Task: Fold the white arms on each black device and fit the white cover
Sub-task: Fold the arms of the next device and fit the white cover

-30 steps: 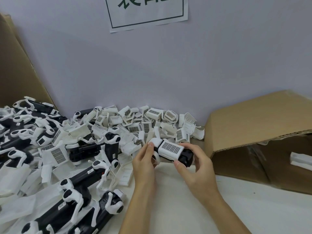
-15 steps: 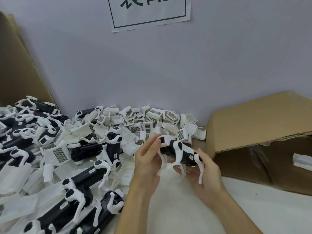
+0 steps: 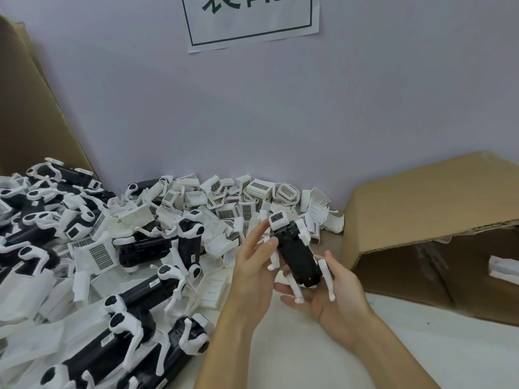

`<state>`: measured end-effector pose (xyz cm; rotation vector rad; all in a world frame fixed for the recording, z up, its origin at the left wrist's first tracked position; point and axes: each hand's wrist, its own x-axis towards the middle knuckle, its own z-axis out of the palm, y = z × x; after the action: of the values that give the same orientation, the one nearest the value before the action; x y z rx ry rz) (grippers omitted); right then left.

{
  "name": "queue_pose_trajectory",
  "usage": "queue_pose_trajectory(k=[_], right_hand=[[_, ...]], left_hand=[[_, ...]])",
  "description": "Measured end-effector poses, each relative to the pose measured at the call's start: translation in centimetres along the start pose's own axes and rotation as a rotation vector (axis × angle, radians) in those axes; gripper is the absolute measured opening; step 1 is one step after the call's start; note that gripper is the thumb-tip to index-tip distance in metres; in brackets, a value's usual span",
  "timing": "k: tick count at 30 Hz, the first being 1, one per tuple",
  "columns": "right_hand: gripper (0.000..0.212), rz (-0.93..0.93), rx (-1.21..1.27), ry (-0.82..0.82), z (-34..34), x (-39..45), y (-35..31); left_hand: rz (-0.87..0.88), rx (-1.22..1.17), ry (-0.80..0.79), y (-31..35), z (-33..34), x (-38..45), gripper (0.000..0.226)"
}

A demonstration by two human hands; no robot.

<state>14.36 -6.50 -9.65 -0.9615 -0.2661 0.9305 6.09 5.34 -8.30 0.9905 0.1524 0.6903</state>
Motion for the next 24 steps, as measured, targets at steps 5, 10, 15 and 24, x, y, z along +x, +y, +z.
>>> queue_pose_trajectory(k=[5,10,15,24], right_hand=[[0.061,0.097,-0.1,-0.122,-0.1,-0.3,-0.1],[0.055,0.127,-0.052,-0.161,-0.2,-0.2,0.0],[0.05,0.23,0.197,-0.235,-0.2,-0.3,-0.6],[0.047,0.285,0.411,-0.294,-0.3,-0.5,-0.7]], left_hand=[[-0.018,0.067,0.274,-0.7,-0.4,0.4,0.035],[-0.006,0.132,0.346,-1.3,-0.7,0.6,0.015],[-0.016,0.124,0.209,-0.9,0.0,0.1,0.041],[0.013,0.08,0.095,-0.6,0.4,0.0,0.04]])
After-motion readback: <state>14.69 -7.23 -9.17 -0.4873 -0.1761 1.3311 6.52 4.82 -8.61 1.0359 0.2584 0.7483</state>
